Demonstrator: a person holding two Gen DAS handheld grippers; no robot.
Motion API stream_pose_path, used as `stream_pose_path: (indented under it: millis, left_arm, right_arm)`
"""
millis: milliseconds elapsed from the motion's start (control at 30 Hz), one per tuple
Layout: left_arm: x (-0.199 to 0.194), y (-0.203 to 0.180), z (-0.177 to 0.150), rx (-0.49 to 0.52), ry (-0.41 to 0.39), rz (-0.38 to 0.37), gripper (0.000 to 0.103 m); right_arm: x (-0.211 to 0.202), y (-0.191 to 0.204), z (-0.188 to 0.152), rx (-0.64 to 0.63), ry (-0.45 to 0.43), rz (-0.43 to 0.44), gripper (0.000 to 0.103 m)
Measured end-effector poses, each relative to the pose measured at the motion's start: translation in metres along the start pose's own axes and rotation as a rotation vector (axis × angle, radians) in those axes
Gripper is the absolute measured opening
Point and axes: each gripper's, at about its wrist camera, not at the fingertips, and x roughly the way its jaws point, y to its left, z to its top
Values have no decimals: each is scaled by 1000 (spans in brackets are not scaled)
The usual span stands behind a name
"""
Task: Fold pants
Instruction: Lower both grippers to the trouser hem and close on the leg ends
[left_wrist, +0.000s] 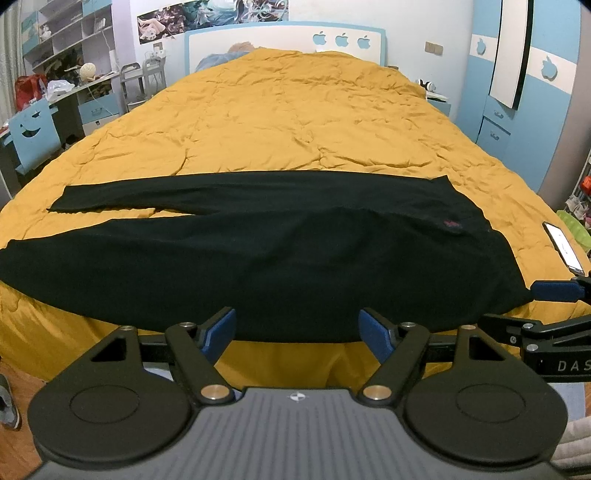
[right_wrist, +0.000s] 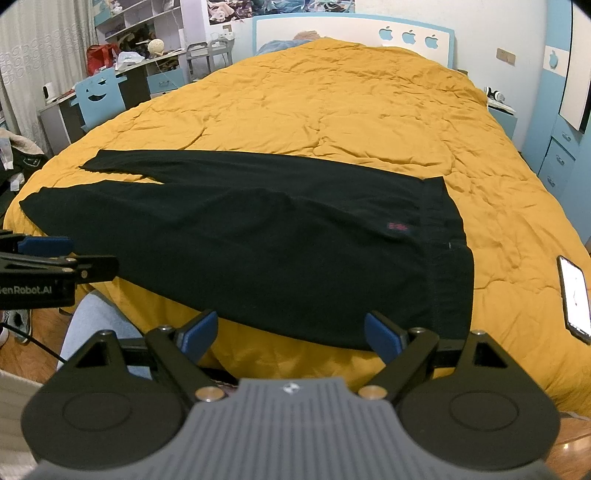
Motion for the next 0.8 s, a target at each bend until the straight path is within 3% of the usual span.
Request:
stream_pose_path:
  millis: [267,500,600,800]
  left_arm:
    - [-4,15,9,14,-36,-8,81]
    - [-17,60,28,122,-147,81,75]
    - [-20,78,31,217,-175,82,75]
    - [-14,112,30,444,-165,182,75]
  right_arm:
    - [-5,-11,4,-8,-41,-3,83]
    - [-10,-49,21,-100,-160,-9,83]
    - [-5,-67,31,-166,-156,6,83]
    - [17,-89,35,-335,-45,31,78]
